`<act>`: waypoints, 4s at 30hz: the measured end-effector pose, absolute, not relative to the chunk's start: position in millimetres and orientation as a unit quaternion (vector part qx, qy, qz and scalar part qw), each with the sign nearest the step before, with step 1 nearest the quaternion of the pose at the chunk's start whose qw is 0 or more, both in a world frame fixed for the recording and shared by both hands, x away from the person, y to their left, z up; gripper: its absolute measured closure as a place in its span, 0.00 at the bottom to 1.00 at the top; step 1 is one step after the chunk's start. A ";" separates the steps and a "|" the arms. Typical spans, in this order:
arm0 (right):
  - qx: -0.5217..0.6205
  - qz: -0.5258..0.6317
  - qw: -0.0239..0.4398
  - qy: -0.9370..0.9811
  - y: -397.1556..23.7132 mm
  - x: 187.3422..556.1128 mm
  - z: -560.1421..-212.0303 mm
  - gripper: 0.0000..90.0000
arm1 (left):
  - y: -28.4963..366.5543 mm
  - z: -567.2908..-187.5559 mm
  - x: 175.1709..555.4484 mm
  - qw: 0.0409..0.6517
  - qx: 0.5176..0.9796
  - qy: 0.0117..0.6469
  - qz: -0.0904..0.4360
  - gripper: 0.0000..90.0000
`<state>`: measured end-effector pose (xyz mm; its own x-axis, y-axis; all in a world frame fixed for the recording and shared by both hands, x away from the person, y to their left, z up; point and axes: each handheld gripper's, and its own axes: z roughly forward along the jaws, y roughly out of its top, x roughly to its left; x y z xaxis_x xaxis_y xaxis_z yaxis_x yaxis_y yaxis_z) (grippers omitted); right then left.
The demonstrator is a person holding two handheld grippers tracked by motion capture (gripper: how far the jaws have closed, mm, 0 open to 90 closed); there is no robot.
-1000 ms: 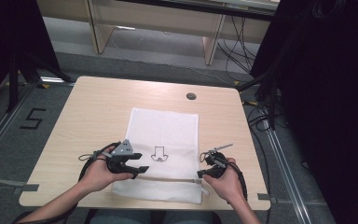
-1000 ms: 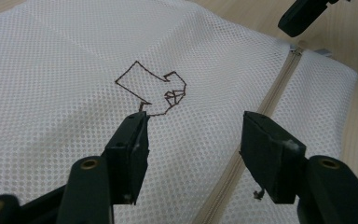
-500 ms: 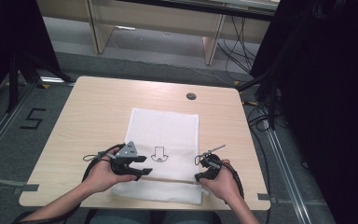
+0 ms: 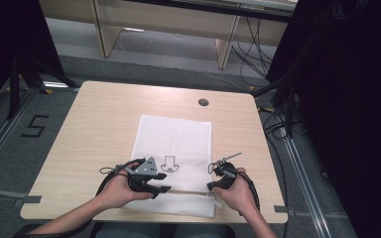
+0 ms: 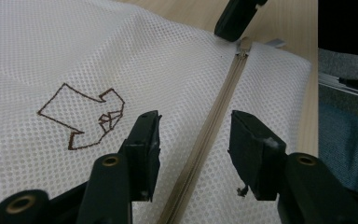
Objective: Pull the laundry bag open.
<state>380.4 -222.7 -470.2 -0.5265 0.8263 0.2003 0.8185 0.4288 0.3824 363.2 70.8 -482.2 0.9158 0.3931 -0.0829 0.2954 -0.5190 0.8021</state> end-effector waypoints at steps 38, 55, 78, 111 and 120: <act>0.527 0.218 -0.054 0.820 -222.6 373.6 -467.7 1.00 | 64.0 -508.9 364.1 0.389 0.899 0.195 0.038 0.72; 0.517 0.230 0.007 0.825 -220.3 381.1 -471.6 0.98 | 62.3 -504.8 362.1 0.394 0.900 0.183 0.044 0.70; 0.490 0.201 0.018 0.848 -216.9 382.2 -482.3 0.99 | 28.1 -492.6 361.8 0.424 0.892 0.154 0.028 0.47; 0.496 0.211 0.012 0.842 -219.7 382.1 -483.0 0.99 | -38.3 -507.8 383.1 0.428 0.897 0.108 0.003 0.78; 0.494 0.210 0.012 0.843 -219.6 382.2 -483.3 0.99 | -43.0 -508.8 377.7 0.425 0.900 0.093 0.002 0.79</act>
